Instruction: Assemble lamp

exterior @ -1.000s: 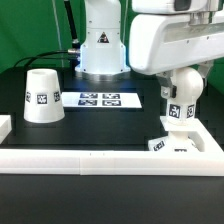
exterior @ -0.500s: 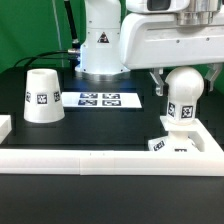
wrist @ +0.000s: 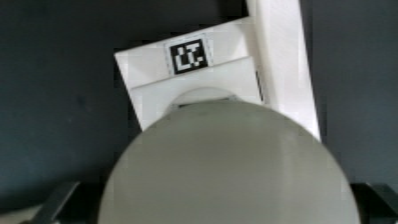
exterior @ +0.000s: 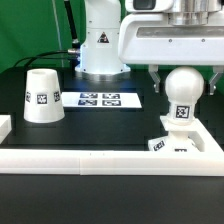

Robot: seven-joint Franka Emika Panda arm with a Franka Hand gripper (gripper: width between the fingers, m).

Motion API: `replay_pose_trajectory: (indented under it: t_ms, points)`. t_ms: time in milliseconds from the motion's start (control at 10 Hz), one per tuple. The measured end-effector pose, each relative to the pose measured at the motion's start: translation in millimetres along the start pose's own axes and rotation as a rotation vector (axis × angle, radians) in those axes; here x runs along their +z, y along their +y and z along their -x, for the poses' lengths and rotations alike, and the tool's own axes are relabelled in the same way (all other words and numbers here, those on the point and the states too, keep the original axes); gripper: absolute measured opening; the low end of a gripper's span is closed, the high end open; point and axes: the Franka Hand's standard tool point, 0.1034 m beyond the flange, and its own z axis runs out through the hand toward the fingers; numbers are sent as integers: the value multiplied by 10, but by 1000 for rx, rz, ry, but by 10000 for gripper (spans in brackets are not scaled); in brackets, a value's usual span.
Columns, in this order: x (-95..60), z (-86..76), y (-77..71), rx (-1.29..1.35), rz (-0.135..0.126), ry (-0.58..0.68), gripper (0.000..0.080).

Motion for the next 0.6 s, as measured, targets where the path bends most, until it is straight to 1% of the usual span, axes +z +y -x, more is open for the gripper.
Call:
replay_pose_trajectory:
  t_ms: [400, 500, 600]
  points:
    - [-4, 2, -12, 272, -6, -3, 579]
    - [-5, 4, -16, 378, -6, -3, 579]
    - [-5, 3, -15, 414, -7, -4, 579]
